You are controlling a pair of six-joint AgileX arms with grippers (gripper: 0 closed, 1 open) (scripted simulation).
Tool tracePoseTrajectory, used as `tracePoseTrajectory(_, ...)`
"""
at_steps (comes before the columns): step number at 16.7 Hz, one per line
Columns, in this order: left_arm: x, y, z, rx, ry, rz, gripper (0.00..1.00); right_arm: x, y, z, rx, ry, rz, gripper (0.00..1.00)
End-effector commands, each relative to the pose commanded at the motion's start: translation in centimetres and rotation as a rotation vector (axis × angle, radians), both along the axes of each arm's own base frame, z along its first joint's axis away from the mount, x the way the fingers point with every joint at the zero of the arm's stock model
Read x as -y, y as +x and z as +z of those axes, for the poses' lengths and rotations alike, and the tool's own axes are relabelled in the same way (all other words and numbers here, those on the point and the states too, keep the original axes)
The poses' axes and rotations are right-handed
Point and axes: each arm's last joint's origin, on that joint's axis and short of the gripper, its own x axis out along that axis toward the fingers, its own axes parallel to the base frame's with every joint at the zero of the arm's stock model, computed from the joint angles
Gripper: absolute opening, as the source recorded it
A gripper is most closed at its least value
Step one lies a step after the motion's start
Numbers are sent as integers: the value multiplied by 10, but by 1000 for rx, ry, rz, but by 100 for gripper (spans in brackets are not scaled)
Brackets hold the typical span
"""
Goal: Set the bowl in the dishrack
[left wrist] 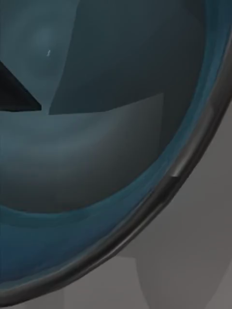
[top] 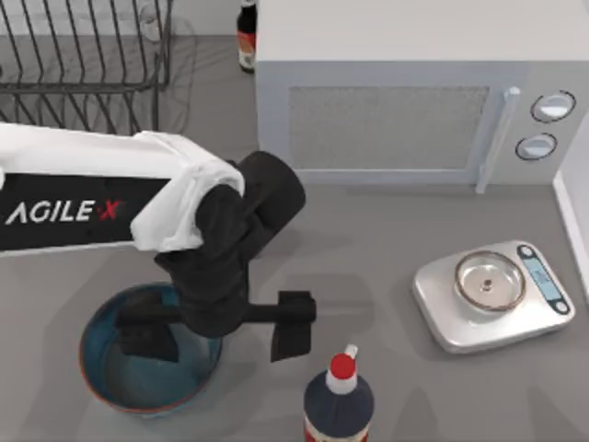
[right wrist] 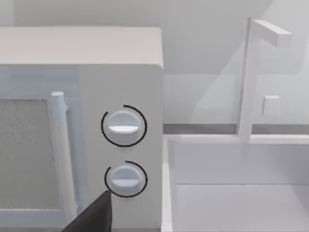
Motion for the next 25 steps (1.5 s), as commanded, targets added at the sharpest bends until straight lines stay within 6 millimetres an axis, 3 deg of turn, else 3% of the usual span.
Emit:
tracePoseTrajectory(13,0,0,0,0,0,0,2,0,0,0,0,0,0,100)
tracePoseTrajectory(23,0,0,1,1,-1,0,0,0,0,0,0,0,0,100)
tracePoseTrajectory(25,3,3,9,1,-1,3,0,0,0,0,0,0,0,100)
